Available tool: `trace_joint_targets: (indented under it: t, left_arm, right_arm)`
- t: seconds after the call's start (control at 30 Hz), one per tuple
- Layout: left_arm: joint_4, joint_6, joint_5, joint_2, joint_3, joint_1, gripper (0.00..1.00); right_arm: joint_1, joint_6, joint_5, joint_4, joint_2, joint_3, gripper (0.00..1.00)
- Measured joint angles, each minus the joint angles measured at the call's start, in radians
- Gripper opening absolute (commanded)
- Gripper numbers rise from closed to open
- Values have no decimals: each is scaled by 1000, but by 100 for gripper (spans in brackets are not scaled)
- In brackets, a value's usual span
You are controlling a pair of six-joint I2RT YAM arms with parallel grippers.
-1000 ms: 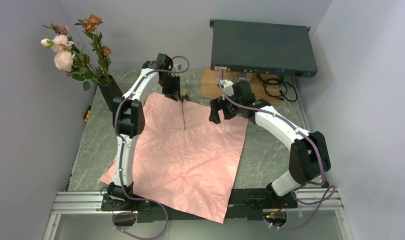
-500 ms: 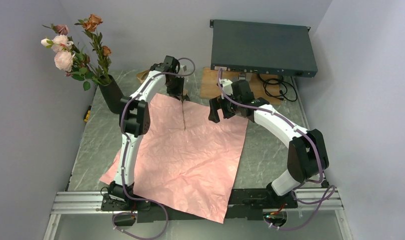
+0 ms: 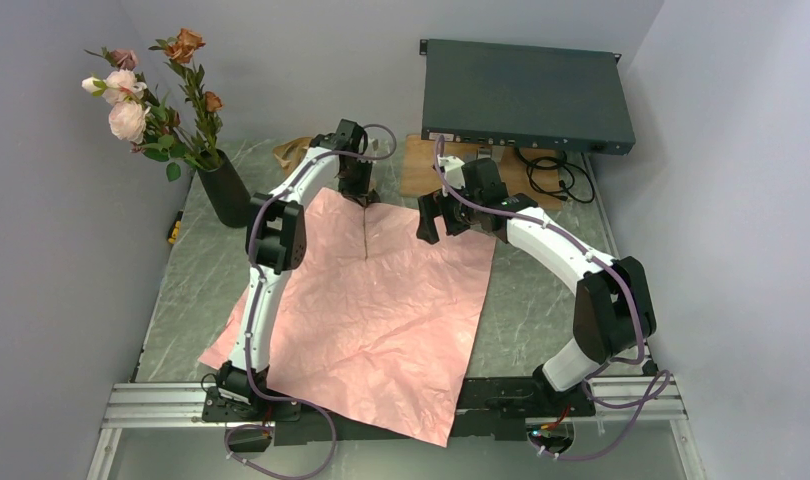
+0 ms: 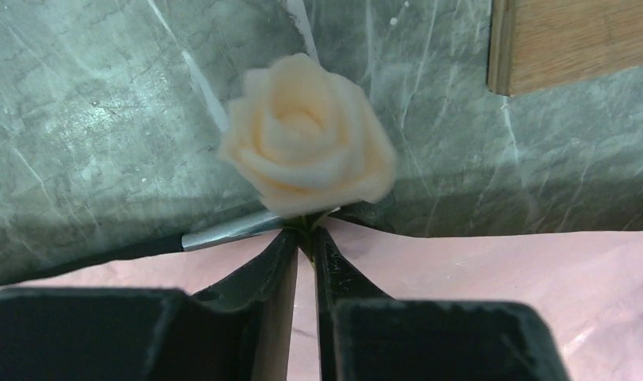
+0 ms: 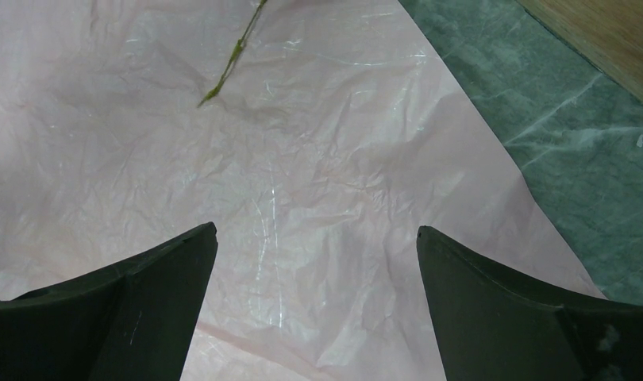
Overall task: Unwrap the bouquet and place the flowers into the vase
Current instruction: Pick up the fake flower from the wrapping paper, then insert the fake flower into the vase.
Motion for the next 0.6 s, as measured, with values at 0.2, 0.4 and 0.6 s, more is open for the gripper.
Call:
trace_joint_targets:
  t: [0.2, 0.4, 0.6]
  left_arm:
    - [0, 1, -9, 5, 0, 0, 0]
    - [-3, 2, -18, 3, 0, 0, 0]
    - [42, 35, -31, -93, -86, 19, 0]
  right_arm:
    - [0, 1, 0, 1, 1, 0, 100]
    - [0, 5, -1, 3, 4, 0, 100]
    - [0, 6, -5, 14, 8, 0, 100]
